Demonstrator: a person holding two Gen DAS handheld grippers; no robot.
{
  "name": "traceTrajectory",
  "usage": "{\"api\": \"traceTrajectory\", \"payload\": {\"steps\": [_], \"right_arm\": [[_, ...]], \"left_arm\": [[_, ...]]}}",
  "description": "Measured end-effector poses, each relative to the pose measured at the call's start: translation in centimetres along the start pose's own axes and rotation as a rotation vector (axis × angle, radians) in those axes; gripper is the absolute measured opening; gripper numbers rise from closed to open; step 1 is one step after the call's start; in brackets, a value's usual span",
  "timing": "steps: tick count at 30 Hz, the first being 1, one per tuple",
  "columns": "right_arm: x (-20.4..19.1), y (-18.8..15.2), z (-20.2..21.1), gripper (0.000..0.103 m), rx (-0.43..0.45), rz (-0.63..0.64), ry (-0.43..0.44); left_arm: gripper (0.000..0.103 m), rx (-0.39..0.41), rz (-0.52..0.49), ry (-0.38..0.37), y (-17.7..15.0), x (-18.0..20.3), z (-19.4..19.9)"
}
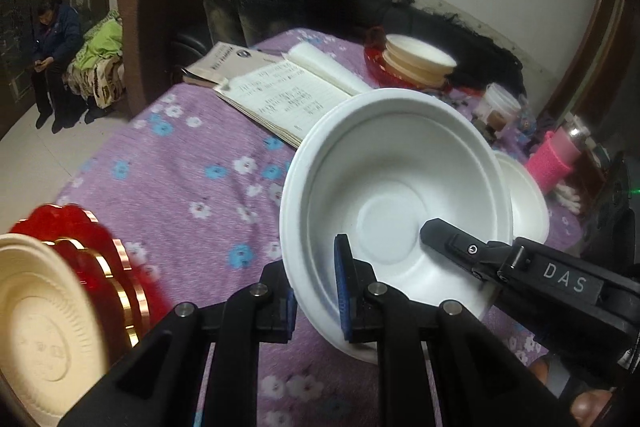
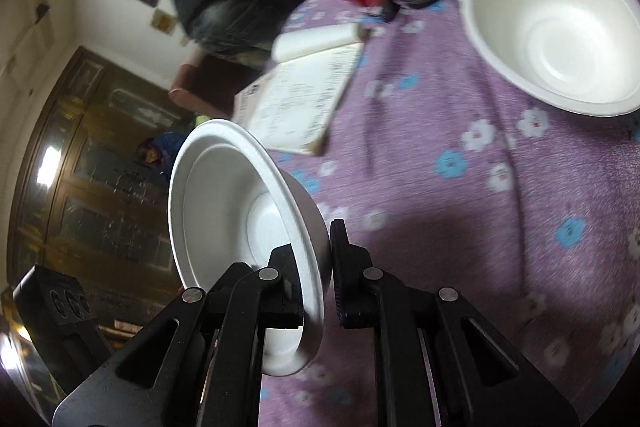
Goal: Organize plates and bowls
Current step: 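Carry the white foam bowl with both tools onto the stacked red plates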
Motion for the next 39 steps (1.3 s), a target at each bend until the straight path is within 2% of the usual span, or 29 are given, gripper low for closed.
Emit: {"api": "traceTrajectory", "payload": {"steps": [5, 11, 21, 29, 35, 39], "right_arm": [[-4.1, -2.2, 0.9, 0.012, 0.006, 0.059, 0.064], [-8.8, -5.1, 0.6, 0.012, -0.036, 0.125, 0.131], [-15.0, -9.3, -0.3, 0.012, -0.081, 0.225, 0.194], [-18.1, -12.6, -3.5, 0.011, -0.141, 0.303, 0.182], [-18.7, -15.2, -6.7, 0.012, -0.175, 0.389, 0.096], [-18.3, -15.9, -8.2, 0.013, -0.192, 0.414, 0.058]], "left_arm": [[0.015, 0.065, 0.012, 0.042, 0.0, -2.4, 4.3], [0.015, 0.119, 0.052, 0.085, -0.4, -6.0, 8.6], [0.015, 0.165, 0.106, 0.129, -1.8, -10.8, 12.4], [0.015, 0.137, 0.164, 0.178, -2.9, -15.0, 12.5], [0.015, 0.05, 0.222, 0.191, -4.1, -17.5, 9.8], [0.015, 0.026, 0.223, 0.199, -4.6, -17.8, 9.5]]}}
Point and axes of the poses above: each gripper's, at about its wrist camera, not at the fingertips, and z roughly against the way its jaws point, x to its right, y to its top, the point moved 2 cm from there along -z, roughly the way its jaws point, and after that the axes turned 1 degree about x, right-handed, at the moved point
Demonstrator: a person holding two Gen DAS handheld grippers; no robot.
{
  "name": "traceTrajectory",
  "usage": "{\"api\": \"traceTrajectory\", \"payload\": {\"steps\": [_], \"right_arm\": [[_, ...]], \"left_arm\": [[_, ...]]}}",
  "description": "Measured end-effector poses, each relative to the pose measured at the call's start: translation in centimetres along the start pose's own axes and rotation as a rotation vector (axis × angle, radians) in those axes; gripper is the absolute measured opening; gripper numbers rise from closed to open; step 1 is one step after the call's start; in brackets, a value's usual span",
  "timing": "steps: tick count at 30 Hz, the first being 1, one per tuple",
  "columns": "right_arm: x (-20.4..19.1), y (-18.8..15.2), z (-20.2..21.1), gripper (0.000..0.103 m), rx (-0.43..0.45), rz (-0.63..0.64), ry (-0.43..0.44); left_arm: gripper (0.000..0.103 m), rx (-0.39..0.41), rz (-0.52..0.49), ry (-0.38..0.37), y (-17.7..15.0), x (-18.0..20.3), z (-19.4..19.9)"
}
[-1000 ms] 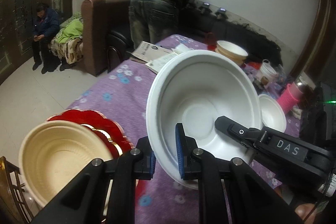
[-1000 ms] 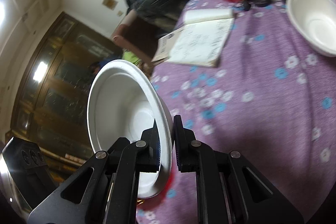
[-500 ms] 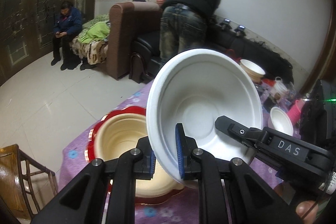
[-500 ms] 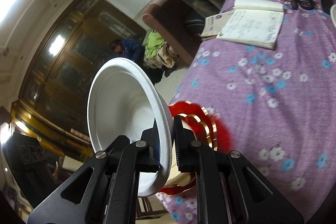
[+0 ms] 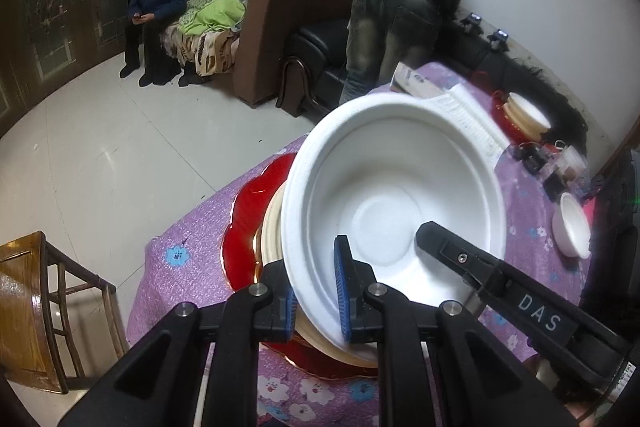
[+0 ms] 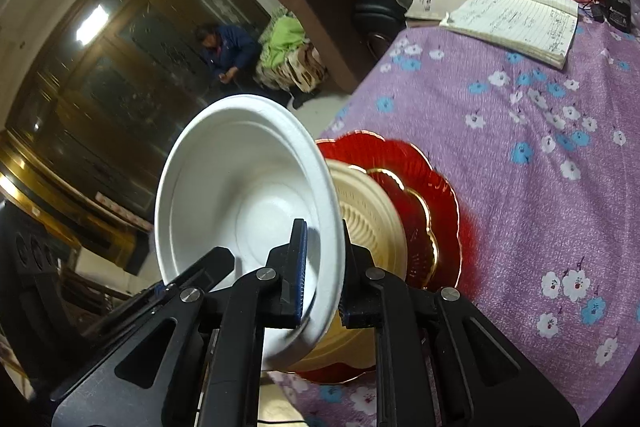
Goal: Organize plates and bowls
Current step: 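Carry the white foam bowl with both tools onto the stacked red plates, then open both tools and lift them off the bowl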
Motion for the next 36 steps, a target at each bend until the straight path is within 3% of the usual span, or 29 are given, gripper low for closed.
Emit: {"api": "traceTrajectory", "payload": {"steps": [4, 8, 10, 12, 15, 19, 21, 23, 25, 27, 30, 33, 36], "right_arm": [[0.5, 0.2, -0.4, 0.013, 0.004, 0.021, -0.04], [1.0, 0.2, -0.5, 0.014, 0.007, 0.043, -0.087], [1.3, 0.3, -0.1, 0.014, 0.025, 0.045, -0.094], [1.7, 0.5, 0.2, 0.015, 0.035, 0.036, -0.09], [2.0, 0.5, 1.1, 0.015, 0.054, 0.027, -0.078], [2.6, 0.6, 3.0, 0.015, 0.106, 0.022, -0.05], [3.4, 0.7, 4.4, 0.016, 0.147, 0.017, -0.05], [4.6, 0.8, 5.9, 0.025, 0.178, 0.01, -0.07], [6.6, 0.9, 7.6, 0.026, 0.213, -0.006, -0.096], [8.6, 1.0, 9.3, 0.026, 0.241, -0.027, -0.141], [13.0, 1.3, 13.0, 0.026, 0.295, -0.076, -0.217], [17.4, 1.3, 17.2, 0.026, 0.355, -0.14, -0.276], [22.2, 1.5, 21.9, 0.044, 0.42, -0.227, -0.35]], "left_arm": [[0.015, 0.0, -0.016, 0.022, 0.0, 0.3, 0.3], [0.017, 0.053, -0.046, 0.083, 0.4, 0.1, 1.4], [0.025, 0.074, -0.073, 0.119, 0.5, 0.1, 1.8], [0.039, 0.09, -0.083, 0.148, 0.5, 0.0, 2.2], [0.04, 0.152, -0.074, 0.175, 0.7, -0.3, 3.5], [0.052, 0.241, -0.088, 0.132, 1.0, 1.1, 5.8], [0.067, 0.259, -0.125, 0.084, 0.9, 3.1, 6.4], [0.072, 0.265, -0.178, 0.031, 0.6, 5.8, 6.6], [0.074, 0.243, -0.245, -0.023, -0.1, 8.7, 6.2], [0.079, 0.166, -0.319, -0.112, -0.9, 12.3, 4.9], [0.079, 0.026, -0.41, -0.215, -2.4, 17.6, 1.9], [0.079, -0.05, -0.482, -0.233, -3.5, 21.9, -1.2], [0.079, -0.096, -0.532, -0.205, -4.1, 25.3, -4.3]]}}
Point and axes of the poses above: each gripper's, at about its wrist camera, not at the fingertips, and z roughly against the way its jaws point, x to its right, y to its top, the point moved 2 cm from there along -z, roughly the way its jaws point, and after that the axes turned 1 degree about x, right-handed, at the moved point
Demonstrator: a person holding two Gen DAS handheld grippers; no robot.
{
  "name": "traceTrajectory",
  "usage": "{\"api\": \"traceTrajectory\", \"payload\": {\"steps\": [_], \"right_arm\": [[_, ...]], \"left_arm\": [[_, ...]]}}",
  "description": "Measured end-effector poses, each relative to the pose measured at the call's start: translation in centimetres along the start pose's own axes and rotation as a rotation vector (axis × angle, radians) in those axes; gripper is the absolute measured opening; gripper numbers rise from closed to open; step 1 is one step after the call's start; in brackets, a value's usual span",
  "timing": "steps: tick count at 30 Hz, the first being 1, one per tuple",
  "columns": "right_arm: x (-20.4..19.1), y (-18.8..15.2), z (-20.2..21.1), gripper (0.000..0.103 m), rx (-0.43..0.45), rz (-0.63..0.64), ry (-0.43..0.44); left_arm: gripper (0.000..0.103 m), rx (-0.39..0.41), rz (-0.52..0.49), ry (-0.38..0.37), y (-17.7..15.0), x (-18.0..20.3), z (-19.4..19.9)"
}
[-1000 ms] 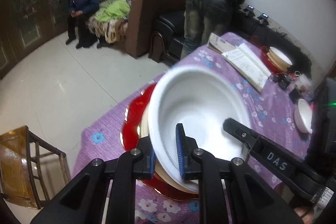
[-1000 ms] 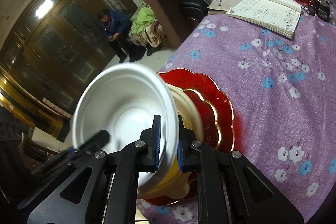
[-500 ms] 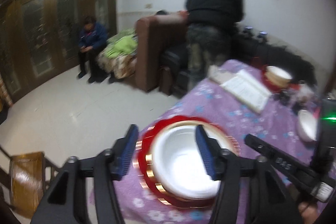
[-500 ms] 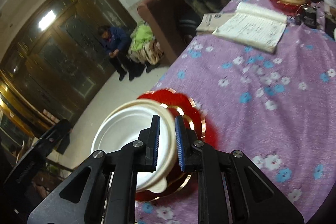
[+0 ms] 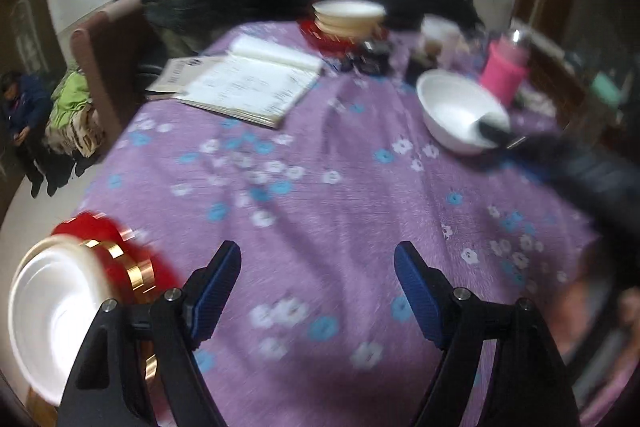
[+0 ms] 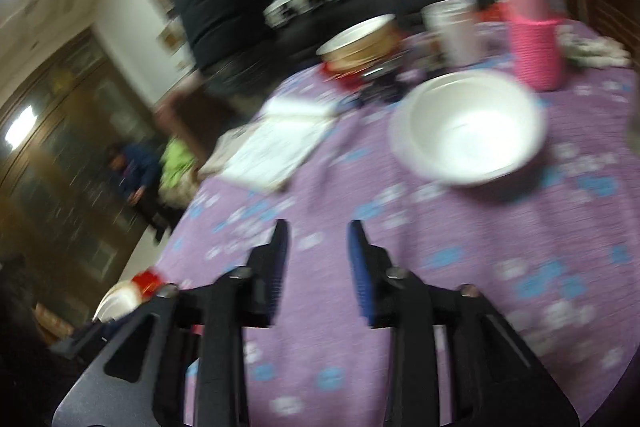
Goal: Organize plates and bowls
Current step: 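Open both tools and lift them off the bowl, then move both open tools to the large white foam bowl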
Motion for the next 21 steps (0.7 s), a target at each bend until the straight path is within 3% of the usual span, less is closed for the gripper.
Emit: {"api": "traceTrajectory", "payload": {"steps": [4, 11, 15, 21], "right_arm": [[5.6, 3.0, 1.8, 0.046, 0.06, -0.089, -0.1], [13.2, 6.6, 0.4, 0.046, 0.032, -0.264, -0.234], [14.0, 7.0, -1.5, 0.046, 0.002, -0.277, -0.274], [13.9, 8.0, -4.6, 0.046, -0.019, -0.213, -0.377]], "left_arm": [[0.079, -0.06, -0.016, -0.019, 3.1, 2.5, -3.9], [0.079, 0.026, 0.032, 0.0, 8.9, 6.5, -6.6], [0.079, 0.085, 0.011, 0.055, 11.4, 8.3, -8.1], [0.079, 0.061, 0.001, 0.06, 12.7, 9.0, -11.1]]}}
Point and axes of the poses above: each gripper's, at about its wrist camera, not at the fingertips, and z roughly against the way its jaws point, x to its right, y to its top, the point moved 2 cm from there along -z, roughly the way its jaws point, and after that the axes turned 1 degree about x, right-handed, at the moved point
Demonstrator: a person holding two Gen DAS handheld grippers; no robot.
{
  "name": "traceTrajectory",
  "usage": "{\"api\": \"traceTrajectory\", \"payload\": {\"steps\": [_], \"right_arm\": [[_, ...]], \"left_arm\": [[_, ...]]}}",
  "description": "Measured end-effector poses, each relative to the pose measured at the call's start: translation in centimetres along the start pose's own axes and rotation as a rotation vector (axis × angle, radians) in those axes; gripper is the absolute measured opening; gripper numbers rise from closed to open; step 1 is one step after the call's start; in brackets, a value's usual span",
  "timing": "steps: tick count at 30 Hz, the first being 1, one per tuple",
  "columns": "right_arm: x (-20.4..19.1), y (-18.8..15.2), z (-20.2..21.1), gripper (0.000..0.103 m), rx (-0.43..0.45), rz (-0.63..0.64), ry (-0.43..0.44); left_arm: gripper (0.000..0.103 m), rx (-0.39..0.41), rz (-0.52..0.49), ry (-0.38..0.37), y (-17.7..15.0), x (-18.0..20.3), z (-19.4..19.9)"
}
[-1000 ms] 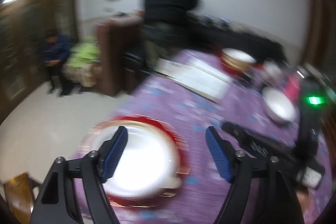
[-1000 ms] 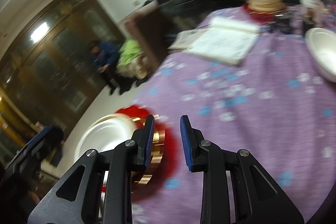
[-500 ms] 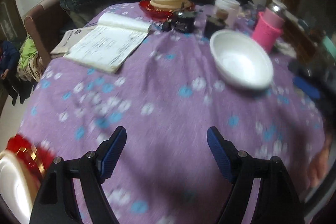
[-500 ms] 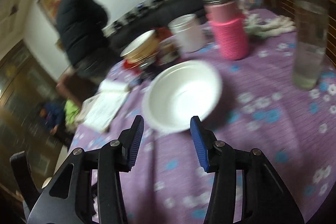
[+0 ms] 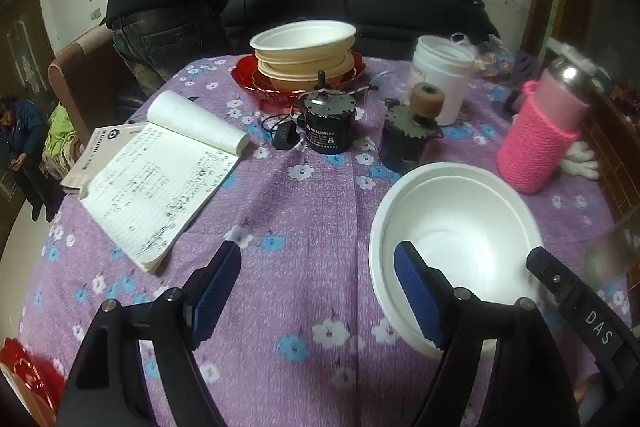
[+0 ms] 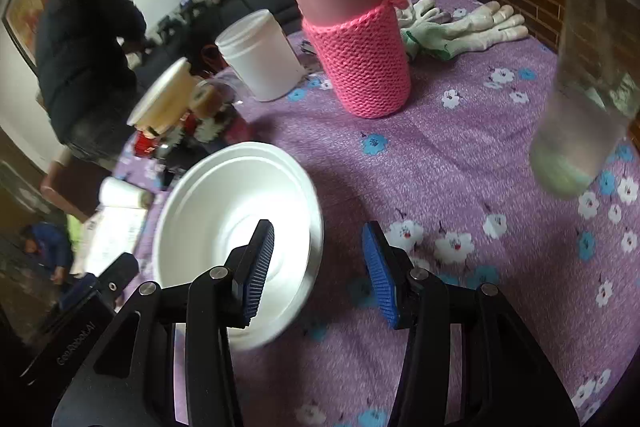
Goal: Organize plates and bowls
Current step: 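Move both open tools to the large white foam bowl, then close both tools on the large white bowl rim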
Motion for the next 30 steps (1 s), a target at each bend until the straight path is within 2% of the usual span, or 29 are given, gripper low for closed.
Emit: {"api": "traceTrajectory", "payload": {"steps": [5, 10, 13, 15, 20, 30], "right_arm": [[-0.3, -0.1, -1.9, 0.046, -0.005, 0.031, -0.079], [0.0, -0.5, -3.5, 0.046, -0.025, 0.03, -0.12], [-0.2, -0.7, -4.7, 0.046, -0.051, 0.034, -0.12], [-0.7, -0.7, -5.0, 0.046, -0.028, 0.054, -0.133], [-0.7, -0.8, -5.0, 0.046, -0.013, 0.039, -0.073], [-1.3, -0.9, -5.1, 0.046, -0.016, 0.04, -0.034]], "left_arm": [[0.079, -0.066, 0.005, -0.048, -0.3, 0.4, -2.7], [0.079, -0.066, 0.01, -0.086, -0.5, 0.9, -3.5], [0.079, -0.098, -0.005, -0.086, -0.9, 1.1, -4.3], [0.079, -0.108, -0.03, -0.083, -1.1, 1.6, -4.6], [0.079, -0.177, -0.094, -0.091, -2.4, 3.0, -6.2], [0.079, -0.164, -0.094, -0.091, -2.6, 3.3, -6.1]]}}
Point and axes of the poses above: each gripper's, at about its wrist camera, not at the fingertips, and z roughly against the way its jaws point, x to its right, y to its top, the point moved 2 cm from there along -z, roughly the way its jaws point, and after that the axes turned 1 degree about x, right-handed, at the moved point
